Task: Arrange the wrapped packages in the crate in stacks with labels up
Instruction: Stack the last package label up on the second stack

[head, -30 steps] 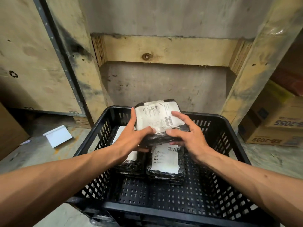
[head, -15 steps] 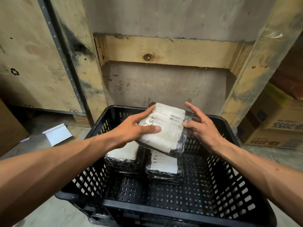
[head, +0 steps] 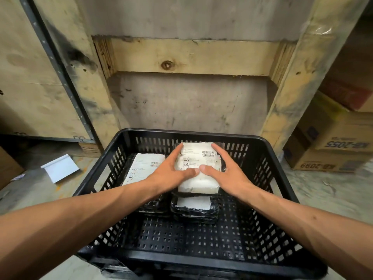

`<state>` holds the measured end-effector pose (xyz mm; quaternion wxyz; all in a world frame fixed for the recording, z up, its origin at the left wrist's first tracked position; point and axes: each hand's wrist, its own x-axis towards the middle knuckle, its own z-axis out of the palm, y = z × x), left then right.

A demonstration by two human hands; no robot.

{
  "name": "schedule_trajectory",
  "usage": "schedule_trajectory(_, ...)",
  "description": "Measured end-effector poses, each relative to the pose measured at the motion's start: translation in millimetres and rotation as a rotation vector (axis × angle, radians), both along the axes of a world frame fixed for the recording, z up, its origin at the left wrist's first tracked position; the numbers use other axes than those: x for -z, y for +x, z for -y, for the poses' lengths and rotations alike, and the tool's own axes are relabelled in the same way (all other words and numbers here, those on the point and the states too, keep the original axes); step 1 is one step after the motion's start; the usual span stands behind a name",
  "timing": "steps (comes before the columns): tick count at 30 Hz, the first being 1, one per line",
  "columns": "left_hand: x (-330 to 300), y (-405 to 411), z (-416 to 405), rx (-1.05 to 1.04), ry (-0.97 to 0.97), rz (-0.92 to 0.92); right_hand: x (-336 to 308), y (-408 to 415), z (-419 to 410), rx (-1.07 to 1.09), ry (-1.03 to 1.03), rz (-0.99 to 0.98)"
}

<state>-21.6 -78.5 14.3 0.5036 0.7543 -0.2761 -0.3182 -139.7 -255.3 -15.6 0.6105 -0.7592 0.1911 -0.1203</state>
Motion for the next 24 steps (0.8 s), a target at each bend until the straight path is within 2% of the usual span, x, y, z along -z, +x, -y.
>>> schedule_trajectory(5, 15.4, -4.9, 8.3, 0.099, 0.263, -0.052, 16.5, -7.1, 0.1, -0.057, -0.149, -0.212)
schedule_trajectory(8, 29.2, -8.5, 13.9, 0.099, 0.315, -0.063, 20.4, -0.8, 0.3, -0.069, -0.206, -0.367)
schedule_trajectory(11, 32.4, -5.2, 19.5, 0.064, 0.329, -0.018, 21.1, 4.6, 2.7, -0.073, -0.219, -0.375)
schedule_trajectory(15, 25.9, 1.2, 21.8, 0.014, 0.363, 0.118, 26.6, 13.4, 6.4, -0.101, -0.268, -0.367)
schedule_trajectory(20, 19.1, -4.3, 24.4, 0.055, 0.557, 0.332, 32.3, 16.6, 14.4, -0.190, -0.321, -0.478)
schedule_trajectory(24, 11.8, -0.2, 22.4, 0.074, 0.541, 0.436, 35.3, 15.8, 15.8, -0.224, -0.401, -0.576)
